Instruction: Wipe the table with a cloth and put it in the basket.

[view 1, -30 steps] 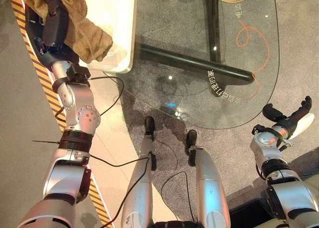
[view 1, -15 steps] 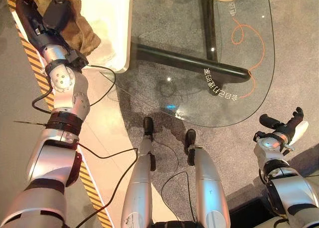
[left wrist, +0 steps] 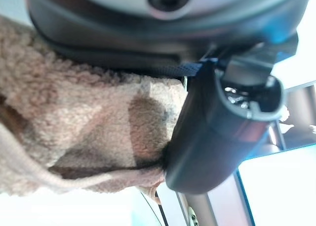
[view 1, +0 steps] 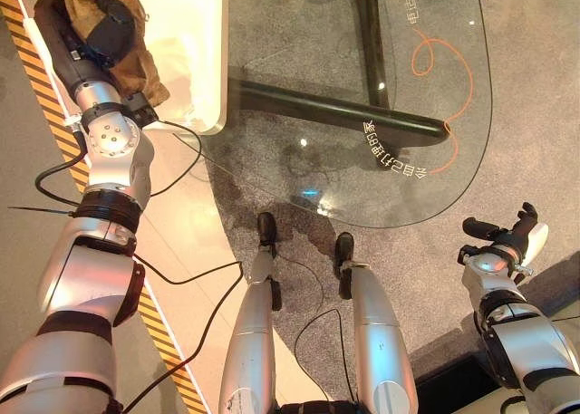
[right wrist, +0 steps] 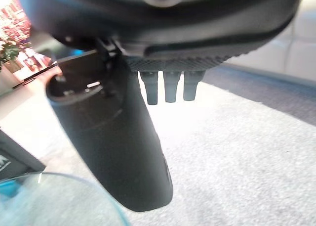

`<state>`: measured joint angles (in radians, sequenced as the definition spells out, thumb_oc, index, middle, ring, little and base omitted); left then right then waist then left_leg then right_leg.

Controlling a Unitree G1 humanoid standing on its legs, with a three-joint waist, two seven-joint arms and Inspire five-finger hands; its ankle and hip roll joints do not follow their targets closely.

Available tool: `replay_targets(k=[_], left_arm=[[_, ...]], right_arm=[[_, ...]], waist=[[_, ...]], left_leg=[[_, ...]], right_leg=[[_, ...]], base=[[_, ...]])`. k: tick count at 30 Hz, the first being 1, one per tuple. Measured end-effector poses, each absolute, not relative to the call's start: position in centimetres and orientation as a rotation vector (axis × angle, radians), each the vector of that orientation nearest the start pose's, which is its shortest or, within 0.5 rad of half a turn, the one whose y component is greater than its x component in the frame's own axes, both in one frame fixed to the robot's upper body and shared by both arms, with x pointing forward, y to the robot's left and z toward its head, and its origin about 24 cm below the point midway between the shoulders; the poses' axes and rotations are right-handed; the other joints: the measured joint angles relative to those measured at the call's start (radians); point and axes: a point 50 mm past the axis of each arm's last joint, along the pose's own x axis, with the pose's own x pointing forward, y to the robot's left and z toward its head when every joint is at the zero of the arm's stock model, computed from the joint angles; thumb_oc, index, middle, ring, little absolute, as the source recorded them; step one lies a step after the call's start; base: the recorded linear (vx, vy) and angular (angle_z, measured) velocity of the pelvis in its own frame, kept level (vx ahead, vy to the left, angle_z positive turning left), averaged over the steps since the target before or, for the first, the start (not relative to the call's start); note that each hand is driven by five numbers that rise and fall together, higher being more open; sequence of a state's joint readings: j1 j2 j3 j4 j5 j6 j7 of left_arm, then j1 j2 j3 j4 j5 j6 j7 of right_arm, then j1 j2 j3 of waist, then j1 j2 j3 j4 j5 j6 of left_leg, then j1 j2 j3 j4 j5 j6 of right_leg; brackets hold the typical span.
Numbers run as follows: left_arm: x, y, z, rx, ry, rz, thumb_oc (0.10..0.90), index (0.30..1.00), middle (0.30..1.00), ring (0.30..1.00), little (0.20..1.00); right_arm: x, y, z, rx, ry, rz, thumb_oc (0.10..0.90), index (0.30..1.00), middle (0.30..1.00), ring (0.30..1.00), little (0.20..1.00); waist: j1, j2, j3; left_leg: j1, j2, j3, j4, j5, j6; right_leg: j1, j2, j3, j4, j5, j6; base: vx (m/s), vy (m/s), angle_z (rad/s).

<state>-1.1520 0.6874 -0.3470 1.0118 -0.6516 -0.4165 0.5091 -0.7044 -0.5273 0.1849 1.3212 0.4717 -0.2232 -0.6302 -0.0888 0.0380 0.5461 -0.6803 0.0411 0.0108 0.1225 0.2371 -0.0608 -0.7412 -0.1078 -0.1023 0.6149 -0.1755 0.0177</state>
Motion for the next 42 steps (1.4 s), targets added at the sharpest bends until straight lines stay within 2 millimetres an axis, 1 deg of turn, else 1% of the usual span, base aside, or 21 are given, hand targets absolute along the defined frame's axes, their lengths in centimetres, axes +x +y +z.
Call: replay_targets(k=[4, 11, 16, 19, 24, 25, 26, 35, 40, 42], left_arm=[[38.6, 28.0, 27.7, 0.062, -0.555, 0.632, 0.100, 0.300, 0.300, 0.300, 0.200], [38.9, 27.9, 28.0, 0.150, -0.521, 0.641, 0.100, 0.300, 0.300, 0.300, 0.200], [39.0, 27.9, 28.1, 0.154, -0.512, 0.640, 0.100, 0.300, 0.300, 0.300, 0.200], [39.2, 27.7, 28.0, 0.177, -0.490, 0.630, 0.100, 0.300, 0.300, 0.300, 0.200], [39.4, 27.3, 28.6, 0.219, -0.482, 0.601, 0.100, 0.300, 0.300, 0.300, 0.200], [39.5, 27.2, 28.6, 0.224, -0.474, 0.601, 0.317, 0.486, 0.486, 0.486, 0.417], [39.5, 27.2, 28.6, 0.226, -0.465, 0.599, 0.800, 0.900, 0.900, 0.900, 0.900], [39.5, 27.4, 28.7, 0.229, -0.460, 0.604, 0.800, 0.900, 0.900, 0.900, 0.900], [39.1, 28.0, 29.6, 0.233, -0.482, 0.621, 0.800, 0.900, 0.900, 0.900, 0.900], [39.1, 28.0, 30.0, 0.230, -0.493, 0.622, 0.800, 0.900, 0.900, 0.900, 0.900]], right_arm=[[31.0, -33.4, 3.6, -0.259, 0.298, -0.953, 0.800, 0.900, 0.900, 0.900, 0.900], [31.2, -33.3, 3.7, -0.274, 0.295, -0.935, 0.800, 0.900, 0.900, 0.900, 0.900], [31.3, -33.2, 3.8, -0.277, 0.294, -0.922, 0.800, 0.900, 0.900, 0.900, 0.900], [31.3, -33.2, 3.8, -0.280, 0.293, -0.920, 0.800, 0.900, 0.900, 0.900, 0.900], [31.3, -33.3, 3.9, -0.281, 0.290, -0.920, 0.800, 0.900, 0.900, 0.900, 0.900], [31.3, -33.3, 3.9, -0.281, 0.290, -0.920, 0.800, 0.900, 0.900, 0.900, 0.900], [31.3, -33.3, 3.9, -0.282, 0.290, -0.920, 0.800, 0.900, 0.900, 0.900, 0.900], [31.6, -33.2, 4.3, -0.277, 0.270, -0.916, 0.800, 0.900, 0.900, 0.900, 0.900], [31.6, -33.2, 4.3, -0.277, 0.270, -0.916, 0.800, 0.900, 0.900, 0.900, 0.900], [31.6, -33.2, 4.3, -0.277, 0.270, -0.917, 0.800, 0.900, 0.900, 0.900, 0.900]], waist=[[0.000, 0.000, 0.000], [-0.015, 0.000, 0.000], [-0.020, 0.000, 0.000], [-0.022, 0.000, 0.000], [-0.024, 0.000, 0.000], [-0.024, 0.000, 0.000], [-0.025, 0.000, 0.000], [-0.025, 0.000, 0.000], [-0.024, 0.000, 0.000], [-0.023, 0.000, 0.000]], left_leg=[[-0.004, 0.003, 0.004, -0.003, -0.003, 0.004], [-0.010, 0.002, 0.008, -0.004, -0.001, 0.001], [-0.011, 0.002, 0.009, -0.004, 0.002, 0.005], [-0.013, 0.003, 0.010, -0.004, -0.001, 0.001], [-0.034, 0.003, 0.010, -0.004, -0.004, 0.005], [-0.035, 0.003, 0.010, -0.004, -0.003, 0.003], [-0.035, 0.002, 0.011, -0.004, 0.002, 0.005], [-0.033, 0.003, 0.011, -0.001, 0.007, 0.005], [-0.030, 0.003, 0.011, -0.002, -0.004, 0.004], [-0.033, 0.002, 0.011, -0.001, -0.021, 0.004]], right_leg=[[-0.007, 0.002, 0.004, -0.002, 0.005, -0.002], [-0.010, 0.002, 0.005, -0.009, 0.009, 0.000], [-0.012, 0.003, 0.004, -0.010, 0.008, 0.000], [-0.016, 0.004, 0.004, -0.007, 0.008, 0.000], [-0.039, 0.004, 0.010, -0.007, 0.010, -0.001], [-0.039, 0.004, 0.010, -0.006, 0.011, 0.000], [-0.039, 0.004, 0.011, -0.007, 0.011, 0.000], [-0.039, 0.004, 0.008, -0.001, 0.011, 0.000], [-0.040, 0.004, 0.013, -0.001, 0.011, -0.002], [-0.040, 0.003, 0.014, -0.011, 0.014, -0.003]], base=[[0.00, 0.019, -0.04], [0.00, 0.002, 0.00], [0.00, 0.000, 0.00], [0.00, 0.000, 0.00], [0.00, 0.000, 0.00], [0.00, 0.000, 0.00], [0.00, 0.000, 0.00], [0.00, 0.000, 0.00], [0.00, 0.000, 0.00], [0.00, 0.000, 0.00]])
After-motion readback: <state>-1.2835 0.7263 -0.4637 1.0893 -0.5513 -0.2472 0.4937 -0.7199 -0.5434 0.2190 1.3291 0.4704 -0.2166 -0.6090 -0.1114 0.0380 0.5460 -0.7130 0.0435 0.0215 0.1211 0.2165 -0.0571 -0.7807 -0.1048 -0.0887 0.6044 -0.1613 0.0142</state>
